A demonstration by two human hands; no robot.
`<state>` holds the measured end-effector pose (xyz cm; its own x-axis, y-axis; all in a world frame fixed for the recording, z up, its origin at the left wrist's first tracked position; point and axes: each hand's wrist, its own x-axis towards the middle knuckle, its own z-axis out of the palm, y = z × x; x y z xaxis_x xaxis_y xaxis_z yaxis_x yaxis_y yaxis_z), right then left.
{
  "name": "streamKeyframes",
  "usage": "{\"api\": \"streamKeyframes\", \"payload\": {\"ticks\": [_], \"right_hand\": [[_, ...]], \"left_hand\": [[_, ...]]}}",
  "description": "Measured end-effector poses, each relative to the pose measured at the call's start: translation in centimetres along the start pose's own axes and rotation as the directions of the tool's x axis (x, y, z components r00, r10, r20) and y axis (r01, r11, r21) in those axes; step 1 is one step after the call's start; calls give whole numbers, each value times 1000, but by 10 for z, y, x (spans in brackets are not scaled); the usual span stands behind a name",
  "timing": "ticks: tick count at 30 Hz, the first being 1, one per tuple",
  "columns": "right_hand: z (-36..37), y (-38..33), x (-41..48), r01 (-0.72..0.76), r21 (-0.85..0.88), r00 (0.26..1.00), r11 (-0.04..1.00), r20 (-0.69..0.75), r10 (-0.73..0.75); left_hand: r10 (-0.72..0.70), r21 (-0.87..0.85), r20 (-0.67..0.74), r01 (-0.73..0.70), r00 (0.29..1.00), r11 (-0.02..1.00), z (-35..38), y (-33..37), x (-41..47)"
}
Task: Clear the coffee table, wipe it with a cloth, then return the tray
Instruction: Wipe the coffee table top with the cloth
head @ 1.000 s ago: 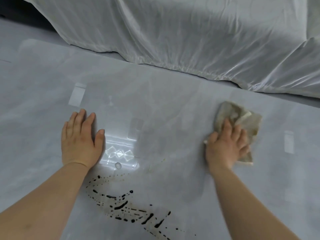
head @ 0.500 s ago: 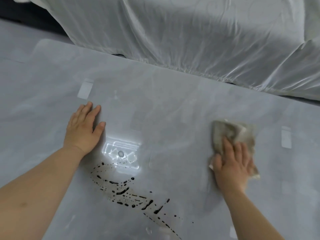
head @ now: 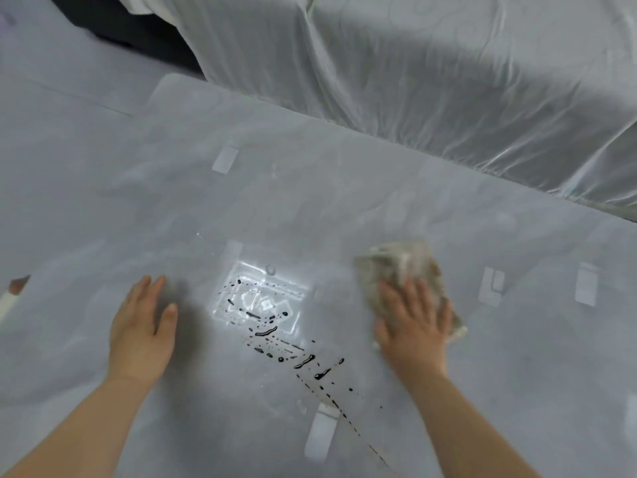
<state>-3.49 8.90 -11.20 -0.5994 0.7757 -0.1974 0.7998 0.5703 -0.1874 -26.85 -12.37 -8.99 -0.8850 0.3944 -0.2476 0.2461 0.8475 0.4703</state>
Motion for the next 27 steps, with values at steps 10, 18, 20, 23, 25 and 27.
{"api": "streamKeyframes", "payload": {"ticks": [10,18,20,23,25,27], "right_hand": [[17,-31,11,-520,240,846,820,15,532],[54,-213,13,-43,165,995,985,96,27],[50,-225,4,216,105,967,971,116,-227],[35,-183,1,317,-62,946,946,82,-312],[26,-134,-1,120,-16,992,993,51,-119],[22,-106,-6,-188,71,982,980,44,185]], "left_hand": [[51,208,52,-60,997,976,-10,-42,-11],[84,305,224,-151,971,940,-19,-79,17],[68,309,259,-149,963,939,-18,-82,17],[70,310,299,-166,952,936,-21,-87,19],[69,330,310,-176,948,927,-21,-89,20],[65,340,328,-183,942,922,-20,-89,19]]}}
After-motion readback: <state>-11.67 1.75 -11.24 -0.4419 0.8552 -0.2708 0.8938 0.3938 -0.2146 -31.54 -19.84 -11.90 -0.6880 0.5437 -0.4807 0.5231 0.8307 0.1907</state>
